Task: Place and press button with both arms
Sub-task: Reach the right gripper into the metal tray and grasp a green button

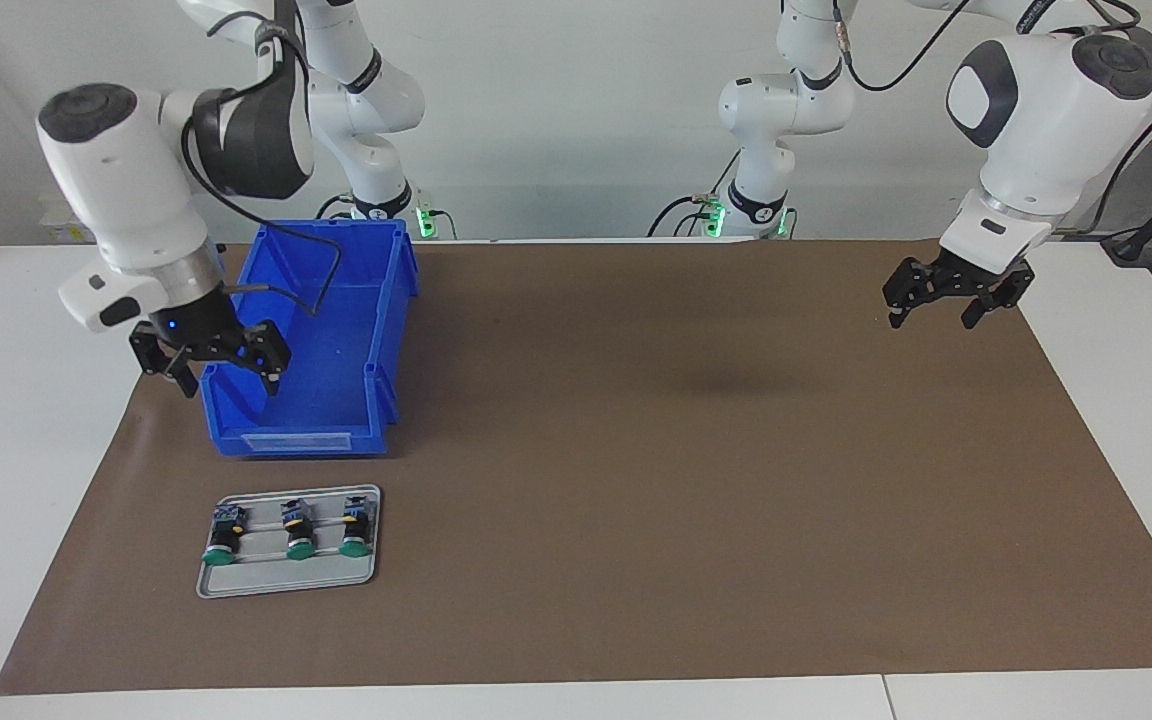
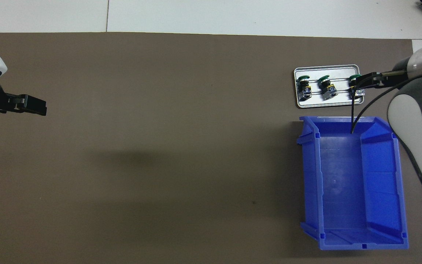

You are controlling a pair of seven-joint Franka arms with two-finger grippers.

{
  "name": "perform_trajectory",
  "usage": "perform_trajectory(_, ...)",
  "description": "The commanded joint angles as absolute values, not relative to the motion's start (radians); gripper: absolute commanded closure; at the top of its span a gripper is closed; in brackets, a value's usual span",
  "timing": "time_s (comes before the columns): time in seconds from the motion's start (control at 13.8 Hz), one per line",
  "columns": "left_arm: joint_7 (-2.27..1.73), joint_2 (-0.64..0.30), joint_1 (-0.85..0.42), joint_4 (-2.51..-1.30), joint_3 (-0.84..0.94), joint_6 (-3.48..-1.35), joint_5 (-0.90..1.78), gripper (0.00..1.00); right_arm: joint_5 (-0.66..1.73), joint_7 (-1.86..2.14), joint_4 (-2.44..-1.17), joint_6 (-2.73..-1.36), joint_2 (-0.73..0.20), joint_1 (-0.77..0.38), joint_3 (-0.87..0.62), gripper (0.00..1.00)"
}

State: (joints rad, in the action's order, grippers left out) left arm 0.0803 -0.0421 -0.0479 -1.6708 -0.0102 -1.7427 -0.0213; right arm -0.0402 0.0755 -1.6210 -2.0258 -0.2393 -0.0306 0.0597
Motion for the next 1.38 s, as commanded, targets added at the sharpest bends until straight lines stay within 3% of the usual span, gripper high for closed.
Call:
perform_trajectory(0.0,0.08,-0.014,-0.052,-1.707,-0.012,-1.759,-0.04,0.0,0.004,0.216,-1.605,-2.124,-0.334,-0.005,0.041,0.0)
perform_trajectory(0.36,0.08,-0.014,-0.051,-1.707,-0.014,-1.759,-0.04,0.0,0.032,0.341,-1.605,-2.324,-0.497,0.005,0.04,0.0)
perform_trajectory(0.65,0.08,-0.014,-0.051,-1.707,-0.014,-1.759,-0.04,0.0,0.103,0.44,-1.606,-2.423,-0.575,0.02,0.04,0.02)
perform_trajectory(0.94,0.08,-0.014,-0.051,-1.707,-0.012,-1.759,-0.041,0.0,0.115,0.466,-1.627,-2.431,-0.588,0.017,0.04,0.06)
perform_trajectory(1.09,0.08,-0.014,-0.051,-1.707,-0.012,-1.759,-0.041,0.0,0.117,0.477,-1.644,-2.434,-0.586,0.015,0.04,0.14)
perform_trajectory(1.16,0.08,-0.014,-0.051,-1.707,-0.014,-1.759,-0.04,0.0,0.117,0.476,-1.658,-2.436,-0.581,0.015,0.04,0.23)
perform_trajectory(1.23,0.08,-0.014,-0.051,-1.707,-0.012,-1.759,-0.04,0.0,0.117,0.472,-1.669,-2.439,-0.578,0.014,0.04,0.42)
perform_trajectory(1.3,0.08,-0.014,-0.051,-1.707,-0.012,-1.759,-0.041,0.0,0.117,0.469,-1.667,-2.428,-0.577,0.012,0.04,0.99)
